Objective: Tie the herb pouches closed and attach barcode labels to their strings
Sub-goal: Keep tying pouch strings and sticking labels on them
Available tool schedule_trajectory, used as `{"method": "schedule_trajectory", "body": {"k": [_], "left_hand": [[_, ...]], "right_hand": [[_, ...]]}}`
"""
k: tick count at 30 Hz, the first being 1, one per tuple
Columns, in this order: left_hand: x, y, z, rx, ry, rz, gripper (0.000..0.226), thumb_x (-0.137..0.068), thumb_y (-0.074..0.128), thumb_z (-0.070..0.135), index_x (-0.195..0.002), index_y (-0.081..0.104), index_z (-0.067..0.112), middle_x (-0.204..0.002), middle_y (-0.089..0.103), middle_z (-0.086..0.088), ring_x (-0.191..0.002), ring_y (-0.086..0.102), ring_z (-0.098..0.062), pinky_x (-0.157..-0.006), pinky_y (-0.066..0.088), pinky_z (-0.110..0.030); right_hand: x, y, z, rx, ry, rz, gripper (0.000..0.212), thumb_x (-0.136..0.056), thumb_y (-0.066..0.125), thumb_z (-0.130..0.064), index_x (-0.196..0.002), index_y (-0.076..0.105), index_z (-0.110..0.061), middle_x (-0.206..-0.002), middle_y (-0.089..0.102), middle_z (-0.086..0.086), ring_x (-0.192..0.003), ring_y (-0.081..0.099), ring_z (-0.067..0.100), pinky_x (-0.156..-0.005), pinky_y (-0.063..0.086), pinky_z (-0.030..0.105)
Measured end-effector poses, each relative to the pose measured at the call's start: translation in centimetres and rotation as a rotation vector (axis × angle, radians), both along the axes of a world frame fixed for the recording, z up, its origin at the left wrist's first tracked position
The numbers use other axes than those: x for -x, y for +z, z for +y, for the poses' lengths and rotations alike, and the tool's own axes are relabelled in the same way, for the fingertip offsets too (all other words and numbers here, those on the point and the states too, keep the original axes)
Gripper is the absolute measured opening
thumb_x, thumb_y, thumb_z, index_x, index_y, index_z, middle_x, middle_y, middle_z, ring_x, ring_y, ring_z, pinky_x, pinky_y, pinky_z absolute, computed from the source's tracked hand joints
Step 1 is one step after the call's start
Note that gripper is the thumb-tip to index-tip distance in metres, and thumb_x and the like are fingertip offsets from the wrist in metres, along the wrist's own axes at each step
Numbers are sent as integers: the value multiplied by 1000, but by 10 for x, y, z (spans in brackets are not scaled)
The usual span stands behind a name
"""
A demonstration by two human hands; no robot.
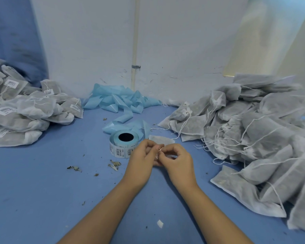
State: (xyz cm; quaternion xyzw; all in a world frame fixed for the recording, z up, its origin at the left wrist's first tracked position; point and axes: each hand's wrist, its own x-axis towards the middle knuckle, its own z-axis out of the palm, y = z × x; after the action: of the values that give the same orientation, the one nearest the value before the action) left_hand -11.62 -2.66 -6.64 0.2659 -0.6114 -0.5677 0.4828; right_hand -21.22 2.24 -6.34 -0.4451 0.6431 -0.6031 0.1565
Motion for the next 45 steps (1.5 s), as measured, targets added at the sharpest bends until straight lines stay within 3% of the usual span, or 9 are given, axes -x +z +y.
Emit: {"method": "schedule_trajectory", "body": {"k": [4, 6, 9, 14, 19, 25, 29, 34, 45], "left_hand": [[0, 2, 1, -30, -47, 60, 14, -97, 47, 4, -86, 54, 7, -78, 72, 3, -69, 69, -6, -61, 51, -14], [-1, 2, 0, 16, -14, 28, 14, -97, 48, 5, -86, 55, 9, -76, 71, 5, -68, 67, -2, -62, 49, -12], [-2, 2, -1, 67, 18, -9, 13, -97, 49, 5, -87, 57, 9, -74, 70, 8, -69, 65, 0, -65, 47, -11], [-2, 1, -2, 148, 74, -62, 14, -94, 54, 6, -85, 62, 13, -83, 69, -1, -79, 67, -11, -73, 49, -16], [-3, 0, -3, 192, 102, -98, 18, -92, 58, 8, -80, 64, 20, -73, 67, 9, -69, 62, -2, -69, 47, -14], [-1, -3, -4, 153, 119, -166, 20, -95, 53, 7, -81, 58, 22, -74, 64, 6, -66, 59, 0, -69, 49, -18], [0, -3, -4, 142, 127, -202, 19, -96, 52, 8, -82, 56, 21, -73, 62, 4, -68, 58, -6, -69, 49, -20], [1, -4, -4, 145, 150, -237, 18, -95, 52, 8, -83, 54, 22, -77, 63, 3, -73, 60, -8, -68, 48, -15], [1, -2, -4, 143, 213, -299, 20, -89, 52, 5, -81, 56, 23, -86, 65, -3, -85, 63, -21, -76, 48, -23]], "right_hand": [[2, 3, 0, 42, 64, -106, 15, -78, 71, 0, -70, 65, -11, -95, 54, 1, -73, 60, 1, -69, 46, 11], [4, 4, -1, 27, 92, -188, 16, -79, 70, -1, -69, 67, -13, -98, 55, 4, -72, 60, 2, -74, 48, 15], [6, 6, 0, -23, 204, -374, 26, -82, 66, -4, -61, 68, -18, -81, 67, 4, -67, 60, 7, -66, 47, 15], [10, 11, 3, 8, 307, -571, 12, -83, 62, -5, -73, 69, -7, -74, 70, 6, -67, 64, 10, -58, 48, 13], [12, 11, 4, 26, 350, -584, 19, -85, 60, -6, -70, 68, -13, -75, 69, 3, -71, 63, 12, -66, 46, 17], [16, 11, 2, 30, 357, -644, 14, -89, 55, -8, -78, 62, -11, -74, 68, -1, -70, 62, 9, -62, 39, 19], [18, 10, 0, 26, 380, -660, 8, -90, 53, -8, -86, 59, -6, -84, 68, 7, -73, 66, 13, -65, 42, 20], [19, 10, 0, 65, 368, -677, 13, -90, 53, -4, -79, 60, -7, -69, 65, -2, -56, 57, 9, -61, 44, 19], [19, 9, 0, 96, 346, -704, 16, -88, 54, -1, -75, 63, -6, -64, 62, -3, -52, 44, 7, -51, 40, 14]]}}
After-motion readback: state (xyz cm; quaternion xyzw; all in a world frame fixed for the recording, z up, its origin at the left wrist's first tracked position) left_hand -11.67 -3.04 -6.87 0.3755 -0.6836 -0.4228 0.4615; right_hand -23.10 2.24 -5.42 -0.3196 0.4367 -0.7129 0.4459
